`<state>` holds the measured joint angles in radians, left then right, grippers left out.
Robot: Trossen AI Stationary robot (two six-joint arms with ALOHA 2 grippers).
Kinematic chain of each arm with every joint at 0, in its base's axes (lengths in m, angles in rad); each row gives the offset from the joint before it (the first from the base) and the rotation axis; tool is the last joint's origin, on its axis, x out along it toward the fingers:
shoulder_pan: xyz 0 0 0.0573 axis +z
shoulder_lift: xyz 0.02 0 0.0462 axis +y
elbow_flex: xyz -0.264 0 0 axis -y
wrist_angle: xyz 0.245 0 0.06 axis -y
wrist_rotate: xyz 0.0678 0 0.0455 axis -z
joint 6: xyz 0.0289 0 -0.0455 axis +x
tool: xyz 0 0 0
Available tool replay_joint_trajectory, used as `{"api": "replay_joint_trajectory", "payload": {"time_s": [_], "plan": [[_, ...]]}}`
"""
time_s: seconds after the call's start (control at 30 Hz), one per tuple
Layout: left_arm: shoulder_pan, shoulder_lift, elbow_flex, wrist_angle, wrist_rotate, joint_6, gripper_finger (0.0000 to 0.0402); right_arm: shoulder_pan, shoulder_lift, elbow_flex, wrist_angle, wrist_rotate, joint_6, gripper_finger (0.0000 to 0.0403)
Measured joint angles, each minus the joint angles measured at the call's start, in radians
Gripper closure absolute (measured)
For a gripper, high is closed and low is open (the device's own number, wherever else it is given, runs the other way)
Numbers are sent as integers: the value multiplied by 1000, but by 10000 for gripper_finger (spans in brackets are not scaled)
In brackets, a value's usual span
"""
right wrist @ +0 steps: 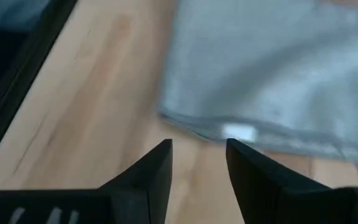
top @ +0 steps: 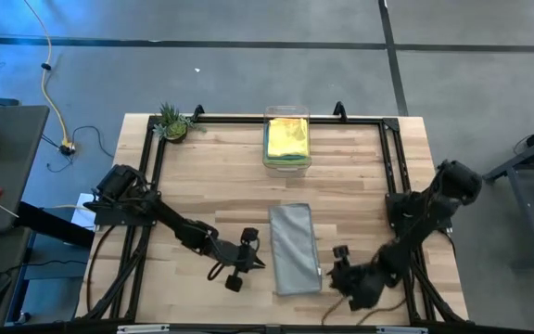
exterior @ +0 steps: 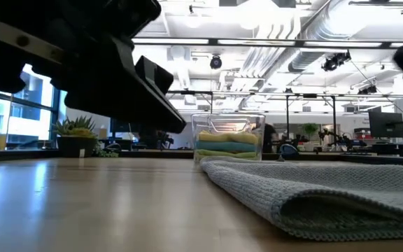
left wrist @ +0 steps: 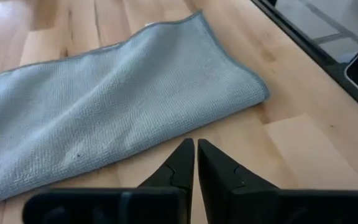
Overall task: Fold microfiber towels
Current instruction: Fold the gray microfiber cloth
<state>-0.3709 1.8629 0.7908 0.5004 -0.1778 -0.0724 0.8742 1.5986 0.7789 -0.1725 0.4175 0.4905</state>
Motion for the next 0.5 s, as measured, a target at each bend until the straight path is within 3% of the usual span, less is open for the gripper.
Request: {"api": "replay_joint_trajectory", "payload": {"time_s": [0.33,0.5], "plan": [[-37,0,10,-5,-75,-53,371,70,256,292,-231,76,-273,259],[-40,0,10,-12,-79,-79,371,69,313,338,-284,114,-378,259]]}}
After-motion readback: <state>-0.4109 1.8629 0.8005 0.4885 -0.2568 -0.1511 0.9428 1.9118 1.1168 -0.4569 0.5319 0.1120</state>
